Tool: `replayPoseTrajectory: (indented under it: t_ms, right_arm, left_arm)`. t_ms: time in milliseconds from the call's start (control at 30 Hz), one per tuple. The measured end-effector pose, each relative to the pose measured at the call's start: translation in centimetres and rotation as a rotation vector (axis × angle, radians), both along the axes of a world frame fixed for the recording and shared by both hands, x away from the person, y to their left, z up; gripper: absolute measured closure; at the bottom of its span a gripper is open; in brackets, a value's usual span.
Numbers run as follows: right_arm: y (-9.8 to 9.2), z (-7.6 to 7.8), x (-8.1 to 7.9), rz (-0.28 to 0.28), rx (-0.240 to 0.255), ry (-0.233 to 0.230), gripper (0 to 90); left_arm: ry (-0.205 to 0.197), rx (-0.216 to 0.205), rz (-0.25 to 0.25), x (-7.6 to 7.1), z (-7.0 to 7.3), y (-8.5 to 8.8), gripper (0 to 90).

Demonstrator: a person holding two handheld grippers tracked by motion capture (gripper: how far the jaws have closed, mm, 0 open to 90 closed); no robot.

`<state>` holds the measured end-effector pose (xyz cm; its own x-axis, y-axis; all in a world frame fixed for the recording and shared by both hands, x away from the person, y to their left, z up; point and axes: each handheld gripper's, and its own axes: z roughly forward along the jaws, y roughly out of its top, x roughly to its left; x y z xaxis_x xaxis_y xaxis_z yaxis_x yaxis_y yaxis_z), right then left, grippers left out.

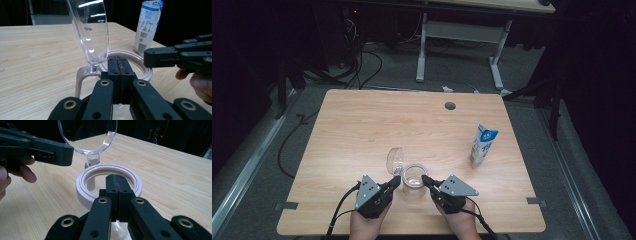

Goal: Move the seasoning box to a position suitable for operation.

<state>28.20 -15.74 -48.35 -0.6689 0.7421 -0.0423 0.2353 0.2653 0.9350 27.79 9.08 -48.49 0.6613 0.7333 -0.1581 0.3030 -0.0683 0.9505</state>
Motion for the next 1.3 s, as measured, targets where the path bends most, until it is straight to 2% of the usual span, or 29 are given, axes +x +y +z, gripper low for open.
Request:
replayPoseTrajectory:
  t_ms: [167,200,300,367,400,433,467,500,533,567,667,700,733,933,1000,1100,1133,1167,1200,1233,1267,1300]
  right_arm:
    - [0.0,0.1,0.0,-0.001,0.001,0.005,88.6]
    - [-0.1,0.2,-0.2,0.019,0.029,0.003,87.9]
    - [-0.1,0.5,-0.4,0.014,0.036,-0.008,87.9]
    - [-0.5,0.8,-0.5,-0.003,0.031,-0.021,87.9]
    - [-0.6,0.8,-0.5,-0.009,0.025,-0.024,87.8]
    - [-0.6,0.8,-0.5,-0.009,0.025,-0.024,87.8]
    - [-0.9,0.6,-0.4,-0.019,0.027,-0.025,87.8]
    - [-0.9,0.6,-0.4,-0.019,0.027,-0.025,87.8]
    - [-1.2,0.4,-0.4,-0.03,0.02,-0.019,87.8]
    - [-1.2,0.4,-0.4,-0.03,0.02,-0.019,87.8]
    - [-2.0,-0.1,-0.1,-0.056,0.013,-0.008,87.2]
    - [-2.0,-0.1,-0.1,-0.056,0.013,-0.008,87.2]
    - [-2.4,-0.3,0.1,-0.068,0.012,-0.004,87.2]
    - [-3.5,-0.8,0.5,-0.118,-0.002,0.004,87.1]
    - [-4.0,-1.0,0.7,-0.128,-0.001,0.022,87.1]
    - [-4.3,-1.1,0.7,-0.148,-0.015,0.02,87.1]
    - [-4.5,-1.4,0.8,-0.171,-0.019,0.03,87.1]
    - [-4.5,-1.4,0.8,-0.171,-0.019,0.03,87.1]
    - [-4.7,-1.7,0.8,-0.196,-0.037,0.038,86.6]
    - [-4.7,-1.7,0.8,-0.196,-0.037,0.038,86.6]
    - [-5.0,-2.0,0.9,-0.211,-0.04,0.046,86.4]
    - [-5.0,-2.0,0.9,-0.211,-0.04,0.046,86.4]
  left_arm:
    - [0.003,0.016,0.004,-0.1,-0.3,0.4,89.1]
    - [0.003,0.02,0.006,-0.1,-0.4,0.6,88.9]
    - [0.006,0.037,0.014,-0.1,-0.7,1.3,88.5]
    - [0.015,0.053,0.02,0.1,-1.0,1.9,87.6]
    - [0.018,0.074,0.025,0.2,-1.3,2.5,87.2]
    - [0.018,0.074,0.025,0.2,-1.3,2.5,86.8]
    - [0.02,0.1,0.029,0.4,-1.4,3.1,86.4]
    - [0.02,0.1,0.029,0.4,-1.4,3.1,86.1]
    - [0.027,0.126,0.038,0.7,-1.5,3.8,86.0]
    - [0.027,0.126,0.038,0.7,-1.5,3.8,85.9]
    - [0.036,0.167,0.06,1.7,-1.6,5.5,85.0]
    - [0.036,0.167,0.06,1.7,-1.6,5.5,84.3]
    - [0.041,0.188,0.064,2.2,-1.6,6.3,83.7]
    - [0.049,0.219,0.052,3.3,-2.3,7.4,79.9]
    - [0.052,0.205,0.042,3.4,-2.8,7.8,79.1]
    - [0.041,0.225,0.022,3.6,-3.1,8.0,78.2]
    - [0.019,0.262,0.029,3.6,-3.1,8.2,77.8]
    - [0.019,0.262,0.029,3.6,-3.1,8.2,77.7]
    - [0.036,0.231,0.039,3.7,-3.0,9.0,77.7]
    - [0.036,0.231,0.039,3.7,-3.0,9.0,77.6]
    - [0.063,0.195,0.05,3.8,-3.1,9.7,77.0]
    - [0.063,0.195,0.05,3.8,-3.1,9.7,76.4]
